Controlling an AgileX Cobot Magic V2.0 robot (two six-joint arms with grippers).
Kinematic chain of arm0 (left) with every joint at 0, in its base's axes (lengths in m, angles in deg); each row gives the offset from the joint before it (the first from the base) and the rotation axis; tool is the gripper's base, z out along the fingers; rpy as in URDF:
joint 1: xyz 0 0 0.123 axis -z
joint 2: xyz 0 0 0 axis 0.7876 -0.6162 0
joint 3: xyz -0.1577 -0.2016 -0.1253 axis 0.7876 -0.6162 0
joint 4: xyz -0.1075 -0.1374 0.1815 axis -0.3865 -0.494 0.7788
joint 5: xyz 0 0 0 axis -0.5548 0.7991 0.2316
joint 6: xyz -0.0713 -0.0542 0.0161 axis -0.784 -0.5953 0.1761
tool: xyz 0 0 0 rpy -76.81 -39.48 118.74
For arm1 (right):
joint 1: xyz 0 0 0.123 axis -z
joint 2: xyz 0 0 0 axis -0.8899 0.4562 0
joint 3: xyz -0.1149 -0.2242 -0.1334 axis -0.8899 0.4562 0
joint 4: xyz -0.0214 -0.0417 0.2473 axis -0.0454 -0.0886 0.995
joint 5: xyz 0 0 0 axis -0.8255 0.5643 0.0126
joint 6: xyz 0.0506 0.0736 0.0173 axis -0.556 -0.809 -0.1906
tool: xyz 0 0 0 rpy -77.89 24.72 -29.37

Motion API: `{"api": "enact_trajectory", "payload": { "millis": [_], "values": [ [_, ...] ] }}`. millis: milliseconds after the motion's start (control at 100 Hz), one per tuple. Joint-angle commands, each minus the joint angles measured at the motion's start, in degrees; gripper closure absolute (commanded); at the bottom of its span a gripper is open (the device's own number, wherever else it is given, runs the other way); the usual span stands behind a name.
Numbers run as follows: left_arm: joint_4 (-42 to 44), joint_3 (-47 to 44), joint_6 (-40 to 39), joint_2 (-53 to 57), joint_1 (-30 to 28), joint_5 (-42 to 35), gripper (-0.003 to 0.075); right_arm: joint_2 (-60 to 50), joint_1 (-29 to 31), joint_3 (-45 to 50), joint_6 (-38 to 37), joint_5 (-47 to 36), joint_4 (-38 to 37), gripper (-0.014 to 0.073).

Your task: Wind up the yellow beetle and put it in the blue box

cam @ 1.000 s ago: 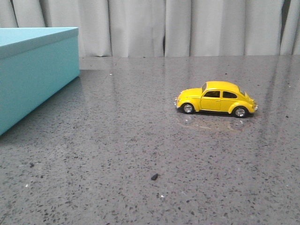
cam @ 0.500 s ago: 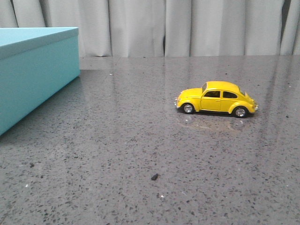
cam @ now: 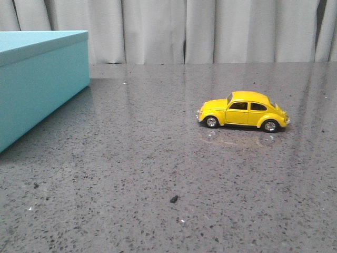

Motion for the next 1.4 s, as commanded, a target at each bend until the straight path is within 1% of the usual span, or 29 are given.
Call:
{"api": "enact_trajectory", "payload": {
  "millis": [0, 530, 580, 660, 690, 750, 810, 870, 920, 1000, 1130, 1210, 1320, 1390],
  "values": [
    [-5.1, -1.8, -0.4, 1.9, -0.2, -6.8, 0.0739, -1.2, 0.2, 1.0, -0.1, -6.4, 4.4, 0.0638],
    [-5.1, -1.8, -0.4, 1.9, -0.2, -6.6, 0.0739, -1.2, 0.2, 1.0, -0.1, -5.7, 6.8, 0.0638],
    [-5.9, -1.8, -0.4, 1.9, -0.2, -6.6, 0.0739, -1.2, 0.2, 0.9, -0.9, -6.3, 9.8, 0.0638],
    [-6.8, -0.8, -0.3, 1.9, -0.1, -6.6, 0.0739, -1.2, 0.2, -0.6, -3.7, -7.4, 23.2, 0.0638],
    [-6.4, 0.0, 0.4, 1.9, 0.1, -6.3, 0.0739, -1.2, 0.2, -1.9, -3.5, -6.2, 25.1, 0.0638],
    [-4.6, 3.3, 2.9, 1.8, 0.2, -4.6, 0.0739, -1.0, 0.2, -6.1, -2.2, -1.3, 24.2, 0.0638],
    [-0.8, 7.7, 4.8, 1.0, 0.4, -0.6, 0.0739, 0.3, 0.2, -10.9, -0.9, 5.0, 23.1, 0.0638],
    [3.4, 11.9, 4.9, -1.3, 0.4, 3.9, 0.0739, 3.2, 0.2, -16.6, 0.9, 12.0, 22.6, 0.0638],
    [6.5, 15.5, 4.9, -3.8, 0.4, 8.6, 0.0739, 7.5, 0.2, -21.2, 2.1, 16.6, 22.6, 0.0638],
    [9.8, 21.3, 4.9, -8.6, 0.4, 14.0, 0.0739, 15.1, 0.2, -28.8, 3.8, 23.1, 22.4, 0.0638],
    [12.0, 28.6, 5.8, -17.4, 0.4, 21.2, 0.0739, 30.5, 0.1, -43.6, 5.1, 36.0, 22.0, 0.0638],
    [12.0, 31.8, 9.8, -20.9, 1.1, 22.7, 0.0739, 38.9, -1.4, -52.2, 5.1, 42.8, 21.1, 0.0637],
    [12.0, 33.1, 10.7, -21.7, 3.8, 22.1, 0.0739, 50.3, -3.6, -64.4, 4.9, 52.9, 18.6, 0.0637],
    [12.0, 33.1, 10.7, -21.7, 5.6, 22.2, 0.0739, 56.8, -5.5, -71.5, 2.1, 59.1, 15.7, 0.0636]
  ]
}}
